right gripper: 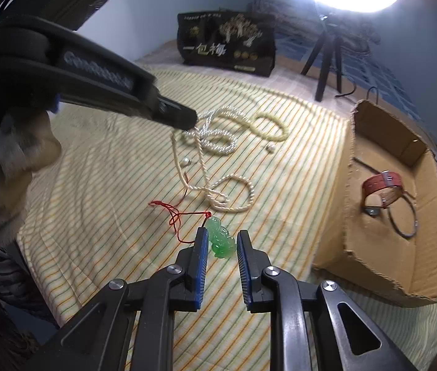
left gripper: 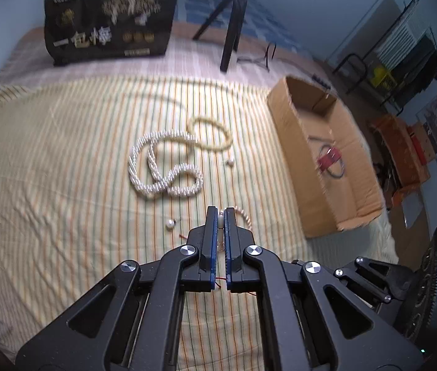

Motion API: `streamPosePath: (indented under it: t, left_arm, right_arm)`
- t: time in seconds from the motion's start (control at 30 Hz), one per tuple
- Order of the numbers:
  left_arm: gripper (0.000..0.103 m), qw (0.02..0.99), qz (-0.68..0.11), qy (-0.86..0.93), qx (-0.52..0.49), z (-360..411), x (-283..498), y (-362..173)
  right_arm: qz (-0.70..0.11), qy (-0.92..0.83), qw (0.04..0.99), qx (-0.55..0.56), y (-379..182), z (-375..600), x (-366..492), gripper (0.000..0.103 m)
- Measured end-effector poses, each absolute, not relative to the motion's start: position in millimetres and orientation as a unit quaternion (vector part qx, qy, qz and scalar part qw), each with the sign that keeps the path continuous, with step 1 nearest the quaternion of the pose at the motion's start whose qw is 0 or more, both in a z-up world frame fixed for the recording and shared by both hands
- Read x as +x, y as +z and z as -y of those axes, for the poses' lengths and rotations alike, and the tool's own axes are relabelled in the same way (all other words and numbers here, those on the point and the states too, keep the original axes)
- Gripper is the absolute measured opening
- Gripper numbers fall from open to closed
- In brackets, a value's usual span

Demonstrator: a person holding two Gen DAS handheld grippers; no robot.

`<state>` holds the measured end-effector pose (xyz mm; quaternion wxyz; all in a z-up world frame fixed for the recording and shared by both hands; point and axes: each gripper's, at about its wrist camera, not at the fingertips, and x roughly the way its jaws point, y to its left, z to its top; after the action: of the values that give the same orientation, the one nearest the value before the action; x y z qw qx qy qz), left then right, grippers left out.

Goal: Organize jewelry
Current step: 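Carry the pearl strand with the left tool while the right tool carries the jade pendant to the box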

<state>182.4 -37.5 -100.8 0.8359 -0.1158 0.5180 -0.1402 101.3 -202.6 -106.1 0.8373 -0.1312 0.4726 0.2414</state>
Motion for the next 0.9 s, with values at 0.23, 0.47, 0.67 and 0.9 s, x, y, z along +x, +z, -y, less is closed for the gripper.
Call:
streamPosePath:
  t: [0.23, 0.47, 0.67, 0.9]
  left_arm:
    - [0.001, 0.851, -0.487, -0.136, -0.137, 19, 181, -73]
    - [0.001, 0.861, -0.465, -0.145, -0.146, 15, 175, -50]
    - [0.001, 0.865, -0.449, -0.164, -0.151, 21, 169, -32]
    - [0.001, 0.870, -0.427, -0.189, -0.159, 30, 165, -4]
  right_arm:
    - [-0.435, 0.225, 0.864, -0.115, -72, 221, 94, 0.017]
    - [-0.379, 0.215, 0.896, -0.089, -25, 238, 87, 0.017]
    - [-0.351, 0.191, 0.914, -0.074, -2, 257, 87, 0.017]
    - [-0.337, 0.158, 0.926, -0.059, 8, 281, 99, 0.017]
